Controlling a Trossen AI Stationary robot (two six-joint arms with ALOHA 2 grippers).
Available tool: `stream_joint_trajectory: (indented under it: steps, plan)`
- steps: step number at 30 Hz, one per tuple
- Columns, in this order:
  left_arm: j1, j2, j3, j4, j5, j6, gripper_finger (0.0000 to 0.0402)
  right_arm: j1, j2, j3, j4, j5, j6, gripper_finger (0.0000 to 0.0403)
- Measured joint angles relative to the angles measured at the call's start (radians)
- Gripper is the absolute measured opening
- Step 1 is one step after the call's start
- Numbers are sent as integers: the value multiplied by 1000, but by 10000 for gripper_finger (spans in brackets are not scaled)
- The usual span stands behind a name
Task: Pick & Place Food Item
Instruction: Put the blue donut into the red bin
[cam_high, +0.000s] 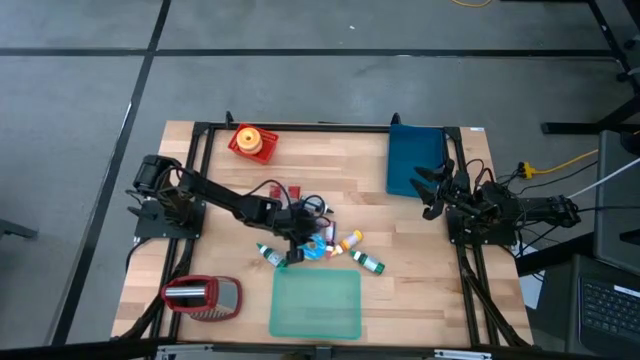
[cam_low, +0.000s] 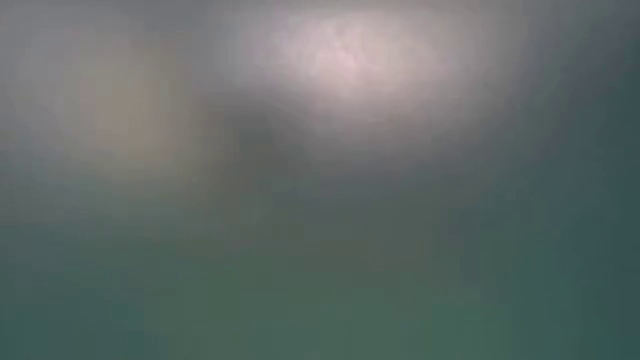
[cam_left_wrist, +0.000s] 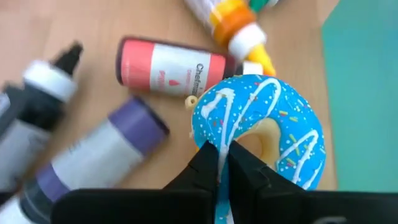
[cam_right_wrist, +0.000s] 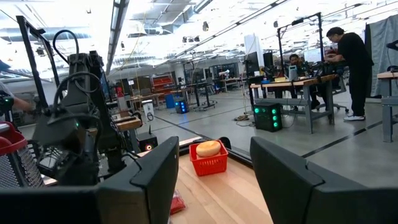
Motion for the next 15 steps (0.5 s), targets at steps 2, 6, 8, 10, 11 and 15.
stream_joint_trajectory:
  steps: [2, 6, 8, 10, 11, 15]
  plan:
    - [0, -8, 18, -2, 0, 19, 15, 0, 0, 0, 0, 0, 0, 203]
    - [11, -52, 47, -23, -19, 64, 20, 0, 0, 0, -4, 0, 0, 203]
    - [26, -87, 56, -63, -73, 87, 17, 0, 0, 0, -4, 0, 0, 203]
    - [46, -127, 60, -98, -138, 111, 15, 0, 0, 0, -9, 0, 0, 203]
    - [59, -148, 60, -111, -167, 119, 15, 0, 0, 0, -10, 0, 0, 203]
    - [126, -246, 61, -206, -244, 154, 18, 0, 0, 0, -11, 0, 1, 204]
